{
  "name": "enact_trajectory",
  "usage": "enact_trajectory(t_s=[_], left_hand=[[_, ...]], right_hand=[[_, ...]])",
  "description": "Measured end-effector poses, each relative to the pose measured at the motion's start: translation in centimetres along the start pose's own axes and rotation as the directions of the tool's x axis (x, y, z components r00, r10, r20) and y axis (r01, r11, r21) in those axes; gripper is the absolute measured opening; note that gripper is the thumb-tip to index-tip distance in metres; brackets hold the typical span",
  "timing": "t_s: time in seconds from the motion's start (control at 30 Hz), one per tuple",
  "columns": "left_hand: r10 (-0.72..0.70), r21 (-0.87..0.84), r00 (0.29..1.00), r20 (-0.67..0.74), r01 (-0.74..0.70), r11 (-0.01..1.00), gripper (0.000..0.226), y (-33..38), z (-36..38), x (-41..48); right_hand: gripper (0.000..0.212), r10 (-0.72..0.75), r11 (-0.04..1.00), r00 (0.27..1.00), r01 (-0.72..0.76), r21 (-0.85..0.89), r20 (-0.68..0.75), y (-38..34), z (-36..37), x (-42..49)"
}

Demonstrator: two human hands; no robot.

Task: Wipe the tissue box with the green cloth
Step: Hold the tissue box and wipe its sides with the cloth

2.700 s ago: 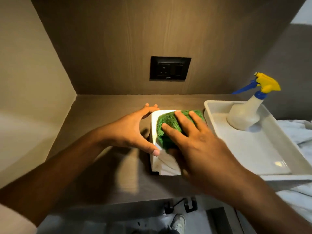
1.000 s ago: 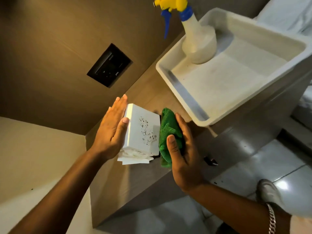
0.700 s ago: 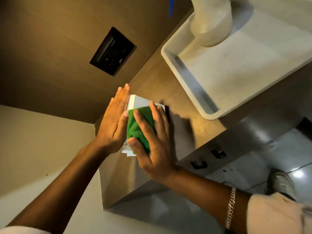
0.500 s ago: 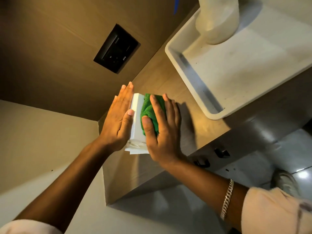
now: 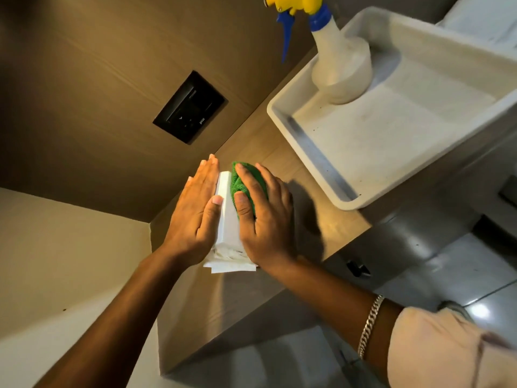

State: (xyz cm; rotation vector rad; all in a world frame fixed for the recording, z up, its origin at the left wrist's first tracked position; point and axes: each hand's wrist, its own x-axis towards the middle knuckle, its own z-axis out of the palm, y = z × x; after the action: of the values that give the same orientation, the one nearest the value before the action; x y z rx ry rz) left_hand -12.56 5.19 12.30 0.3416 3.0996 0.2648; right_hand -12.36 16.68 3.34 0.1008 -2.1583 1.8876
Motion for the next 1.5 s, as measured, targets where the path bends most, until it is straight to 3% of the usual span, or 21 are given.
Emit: enact_trajectory(t_s=[0.1,0.23,0.33,0.43,0.57,0.7,0.87,1.1,1.2,1.37,1.43,1.5], left_hand=[[-0.004,0.002,1.0,-0.003,0.004,1.0,0.063,-0.1,0.1,0.0],[0.021,0.012,0.999,-0.026,-0.021,1.0,0.063,-0.2,0.0,-0.1],[0.039,-0.038,0.999,-0.026,-0.04,0.998,0.064,-0.3,-0.4,-0.3],[-0.005,-0.243,0.999,-0.044,-0.006,0.97,0.061,-1.1,-1.5,0.1],[-0.115,-0.375,0.982,-0.148,0.052,0.926,0.036,-3.0,-2.9,0.7],[-0.15,-0.473,0.973,-0.176,0.05,0.879,0.033,-3.6,-3.3,-0.1],[-0.275,-0.493,0.948,-0.159,0.165,0.854,0.057,-3.7,-3.8,-1.8],[-0.542,-0.516,0.839,-0.044,0.446,0.732,0.021,-6.3,-6.2,-3.9],[-0.553,-0.556,0.833,0.018,0.468,0.687,0.019,-5.9,-6.4,-4.7],[-0.582,-0.615,0.809,0.081,0.5,0.61,0.023,-5.0,-6.0,-5.4],[-0.565,-0.585,0.818,0.105,0.51,0.631,0.022,-4.8,-6.2,-5.8],[-0.507,-0.481,0.859,0.073,0.475,0.737,0.022,-4.7,-6.6,-5.9]], right_hand=[[0.044,-0.015,0.998,1.0,0.015,-0.065,-0.005,0.5,-0.8,-2.7],[0.048,-0.006,0.989,0.986,0.031,-0.142,0.169,0.3,-3.5,-7.5],[0.05,-0.046,0.998,0.956,0.034,0.045,0.29,-0.8,-6.1,-9.7],[0.044,-0.058,0.963,0.937,-0.039,0.268,0.345,-2.9,-7.7,-10.4],[0.035,0.04,0.81,0.931,-0.242,0.535,0.362,-5.3,-6.3,-9.0],[0.038,0.201,0.645,0.93,-0.361,0.673,0.307,-6.6,-4.3,-7.1],[0.031,0.306,0.605,0.916,-0.398,0.69,0.26,-6.4,-2.4,-5.7],[0.038,0.336,0.433,0.821,-0.57,0.698,0.462,-7.0,-2.4,1.2],[0.048,0.334,0.464,0.778,-0.627,0.626,0.532,-7.2,-2.2,4.2],[0.044,0.331,0.488,0.756,-0.65,0.582,0.566,-6.3,-1.4,6.9],[0.04,0.313,0.504,0.751,-0.651,0.568,0.582,-5.9,-1.4,7.5],[0.041,0.286,0.561,0.778,-0.609,0.561,0.559,-5.8,-1.9,7.8]])
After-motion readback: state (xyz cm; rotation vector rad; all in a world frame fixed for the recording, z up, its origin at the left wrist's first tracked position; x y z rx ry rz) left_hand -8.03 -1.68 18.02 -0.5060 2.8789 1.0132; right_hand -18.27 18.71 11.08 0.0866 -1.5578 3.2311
